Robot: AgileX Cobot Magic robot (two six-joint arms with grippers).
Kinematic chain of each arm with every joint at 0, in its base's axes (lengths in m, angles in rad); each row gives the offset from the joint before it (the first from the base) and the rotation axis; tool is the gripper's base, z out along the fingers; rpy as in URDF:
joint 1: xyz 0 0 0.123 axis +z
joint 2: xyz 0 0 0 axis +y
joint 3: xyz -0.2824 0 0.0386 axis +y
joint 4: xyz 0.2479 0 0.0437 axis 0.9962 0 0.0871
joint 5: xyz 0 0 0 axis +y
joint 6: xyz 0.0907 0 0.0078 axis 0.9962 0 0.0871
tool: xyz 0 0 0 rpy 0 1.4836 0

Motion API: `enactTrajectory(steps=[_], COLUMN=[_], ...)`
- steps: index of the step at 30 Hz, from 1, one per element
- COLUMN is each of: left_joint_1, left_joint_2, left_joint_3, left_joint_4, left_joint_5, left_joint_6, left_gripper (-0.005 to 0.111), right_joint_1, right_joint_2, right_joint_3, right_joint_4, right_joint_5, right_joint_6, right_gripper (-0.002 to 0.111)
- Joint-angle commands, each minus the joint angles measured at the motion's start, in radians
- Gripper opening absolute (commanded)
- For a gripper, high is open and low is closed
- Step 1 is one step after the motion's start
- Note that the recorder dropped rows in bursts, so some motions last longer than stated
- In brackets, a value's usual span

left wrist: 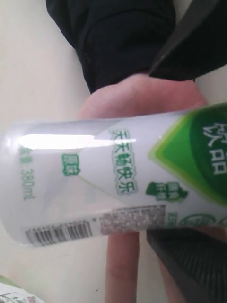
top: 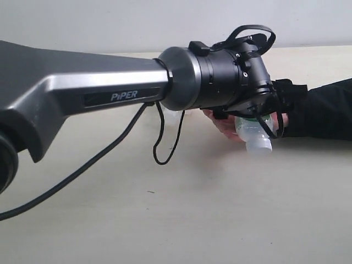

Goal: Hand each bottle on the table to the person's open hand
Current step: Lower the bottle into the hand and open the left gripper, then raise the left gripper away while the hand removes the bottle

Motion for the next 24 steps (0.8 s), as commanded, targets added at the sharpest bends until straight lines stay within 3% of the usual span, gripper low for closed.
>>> enactTrajectory(steps=[1,5,7,9,11,12,15,18,24], left_joint_1=[0.002,0.002,0.002,0.002,-0.004,-0.012,-0.042,-0.087,-0.208], left_joint_2=[-0.06,-0.106,-0.144,-0.186,-0.226,-0.253,-0.314,-0.382,-0.579], left_joint_3=[-0.008,-0.008,-0.008,-0.008,-0.008,-0.008,0.005,0.06,0.322], left_joint_4=[0.005,0.008,0.008,0.001,-0.018,-0.018,0.001,0.077,0.227], left_joint_5=[0.027,0.038,0.051,0.087,0.147,0.183,0.253,0.289,0.189], left_joint_6=[0.036,0.098,0.128,0.144,0.195,0.234,0.36,0.363,0.276], left_gripper=[0.079,0.075,0.065,0.046,0.02,-0.001,0.0,0.0,0.0], right_joint_1=[0.004,0.004,0.004,0.004,0.004,0.004,0.004,0.004,0.004], right_joint_2=[-0.004,-0.004,-0.004,-0.004,-0.004,-0.004,-0.004,-0.004,-0.004], right_joint_3=[0.004,0.004,0.004,0.004,0.004,0.004,0.004,0.004,0.004], right_joint_4=[0.001,0.001,0.001,0.001,0.001,0.001,0.001,0.001,0.001], right_joint_5=[-0.015,-0.015,-0.015,-0.015,-0.015,-0.015,-0.015,-0.015,-0.015], right_joint_6=[0.0,0.0,0.0,0.0,0.0,0.0,0.0,0.0,0.0], right_gripper=[0.0,0.0,0.0,0.0,0.0,0.0,0.0,0.0,0.0])
